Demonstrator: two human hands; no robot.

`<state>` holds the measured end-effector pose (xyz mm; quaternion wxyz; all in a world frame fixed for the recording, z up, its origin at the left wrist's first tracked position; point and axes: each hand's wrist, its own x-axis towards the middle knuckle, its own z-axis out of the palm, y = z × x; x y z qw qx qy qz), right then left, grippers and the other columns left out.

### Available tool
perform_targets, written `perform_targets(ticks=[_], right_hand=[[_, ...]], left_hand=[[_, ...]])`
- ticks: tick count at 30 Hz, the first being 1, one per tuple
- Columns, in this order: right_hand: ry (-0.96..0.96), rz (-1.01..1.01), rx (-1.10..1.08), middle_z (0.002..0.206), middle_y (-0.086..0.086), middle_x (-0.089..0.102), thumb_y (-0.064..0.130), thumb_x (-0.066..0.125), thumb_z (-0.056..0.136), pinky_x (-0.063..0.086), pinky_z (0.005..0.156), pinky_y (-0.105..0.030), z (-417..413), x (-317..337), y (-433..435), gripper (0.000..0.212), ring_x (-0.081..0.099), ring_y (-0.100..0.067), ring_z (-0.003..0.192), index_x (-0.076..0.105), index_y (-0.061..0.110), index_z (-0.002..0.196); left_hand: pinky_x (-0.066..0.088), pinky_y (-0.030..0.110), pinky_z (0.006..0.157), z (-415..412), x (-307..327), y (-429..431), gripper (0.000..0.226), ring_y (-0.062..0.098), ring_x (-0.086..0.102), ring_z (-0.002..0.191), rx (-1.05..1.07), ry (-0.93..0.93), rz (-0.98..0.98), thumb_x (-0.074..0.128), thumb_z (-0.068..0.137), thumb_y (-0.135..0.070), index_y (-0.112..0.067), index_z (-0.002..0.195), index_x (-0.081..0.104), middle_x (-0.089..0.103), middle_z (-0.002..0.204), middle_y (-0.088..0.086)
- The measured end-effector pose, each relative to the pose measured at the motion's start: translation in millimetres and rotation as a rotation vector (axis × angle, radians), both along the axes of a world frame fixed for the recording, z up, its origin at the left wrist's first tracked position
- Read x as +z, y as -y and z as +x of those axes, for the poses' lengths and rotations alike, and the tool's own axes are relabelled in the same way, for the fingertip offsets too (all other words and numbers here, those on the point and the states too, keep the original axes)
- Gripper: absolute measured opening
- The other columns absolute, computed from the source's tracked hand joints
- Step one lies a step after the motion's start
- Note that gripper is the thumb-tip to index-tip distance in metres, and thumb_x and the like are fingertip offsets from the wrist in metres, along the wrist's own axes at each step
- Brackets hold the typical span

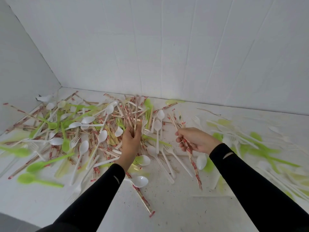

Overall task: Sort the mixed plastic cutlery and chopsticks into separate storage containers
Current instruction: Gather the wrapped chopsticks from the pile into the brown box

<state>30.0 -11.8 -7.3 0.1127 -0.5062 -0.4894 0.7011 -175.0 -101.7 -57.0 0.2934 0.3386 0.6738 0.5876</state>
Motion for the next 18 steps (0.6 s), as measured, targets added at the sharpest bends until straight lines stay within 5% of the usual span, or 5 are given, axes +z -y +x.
perform_targets(ticks=[5, 9, 12, 15, 18], right_hand=[[0.235, 0.332, 0.278, 0.054, 0.004, 0.046, 0.045, 0.059, 0.094, 0.038, 0.046, -0.022, -17, -3, 33, 0.032, 0.044, -0.012, 0.045, 0.051, 0.016, 0.084], [0.331, 0.384, 0.329, 0.053, 0.001, 0.053, 0.046, 0.048, 0.100, 0.047, 0.048, -0.022, -34, -23, 64, 0.038, 0.048, -0.011, 0.039, 0.057, 0.012, 0.085], [0.372, 0.454, 0.385, 0.060, 0.000, 0.052, 0.032, 0.043, 0.103, 0.046, 0.044, -0.023, -41, -38, 78, 0.023, 0.047, -0.011, 0.040, 0.056, 0.013, 0.102], [0.427, 0.581, 0.405, 0.072, 0.000, 0.051, 0.029, 0.041, 0.102, 0.039, 0.047, -0.023, -41, -44, 84, 0.018, 0.047, -0.013, 0.053, 0.050, 0.017, 0.093], [0.491, 0.673, 0.369, 0.074, 0.001, 0.054, 0.032, 0.040, 0.103, 0.039, 0.050, -0.025, -35, -48, 80, 0.020, 0.049, -0.014, 0.057, 0.053, 0.017, 0.097]], left_hand=[[0.027, 0.023, 0.041, -20, 26, 11, 0.038, 0.016, 0.031, 0.045, -0.081, -0.067, 0.104, 0.061, 0.094, -0.045, -0.017, 0.069, 0.053, 0.036, 0.053, 0.001], [0.035, 0.024, 0.044, -44, 23, 38, 0.043, 0.011, 0.043, 0.042, -0.250, -0.325, -0.065, 0.064, 0.091, -0.047, -0.023, 0.057, 0.058, 0.051, 0.046, -0.007], [0.037, 0.012, 0.051, -58, 10, 65, 0.030, 0.000, 0.054, 0.053, -0.320, -0.641, -0.095, 0.063, 0.095, -0.027, -0.038, 0.067, 0.060, 0.060, 0.058, -0.024], [0.041, 0.016, 0.055, -69, -10, 92, 0.022, -0.005, 0.056, 0.068, -0.476, -0.876, -0.136, 0.058, 0.094, -0.046, -0.032, 0.079, 0.065, 0.061, 0.079, -0.027], [0.048, 0.028, 0.062, -71, -30, 115, 0.060, 0.005, 0.059, 0.082, -0.492, -0.930, -0.225, 0.045, 0.078, -0.074, -0.026, 0.101, 0.072, 0.064, 0.096, -0.014]])
